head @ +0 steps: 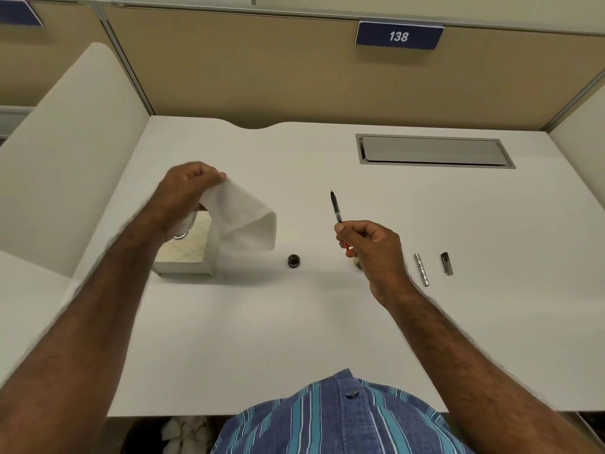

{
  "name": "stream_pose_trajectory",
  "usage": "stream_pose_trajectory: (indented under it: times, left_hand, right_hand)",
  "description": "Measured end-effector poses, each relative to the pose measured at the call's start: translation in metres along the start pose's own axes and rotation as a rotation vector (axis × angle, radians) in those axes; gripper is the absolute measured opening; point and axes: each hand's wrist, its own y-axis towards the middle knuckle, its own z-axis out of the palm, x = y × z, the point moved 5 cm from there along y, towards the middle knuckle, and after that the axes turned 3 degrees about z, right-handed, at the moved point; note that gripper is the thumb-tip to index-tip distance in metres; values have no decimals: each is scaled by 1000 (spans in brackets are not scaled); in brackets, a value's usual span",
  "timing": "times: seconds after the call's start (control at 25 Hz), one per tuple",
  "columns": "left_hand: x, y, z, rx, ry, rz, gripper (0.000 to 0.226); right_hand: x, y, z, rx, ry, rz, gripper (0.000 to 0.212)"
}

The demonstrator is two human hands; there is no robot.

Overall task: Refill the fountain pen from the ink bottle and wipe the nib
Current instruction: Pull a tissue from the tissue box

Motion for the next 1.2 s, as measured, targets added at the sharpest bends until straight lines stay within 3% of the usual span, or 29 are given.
stream_pose_trajectory:
  times: [0.24, 0.52, 0.88, 1.2]
  left_hand:
    - [58, -36, 53, 56, -106, -285, 9]
    - [120, -71, 101, 129, 5, -488, 9]
    - [133, -98, 121, -47, 47, -556, 19]
    - [141, -125, 141, -148, -194, -705, 17]
  right_hand:
    - [-7, -2, -29, 1, 34, 36, 8]
    - [-8, -1, -53, 25, 4, 41, 11]
    - [-11, 7, -61, 53, -22, 43, 14]
    - [-13, 8, -56, 104, -22, 52, 13]
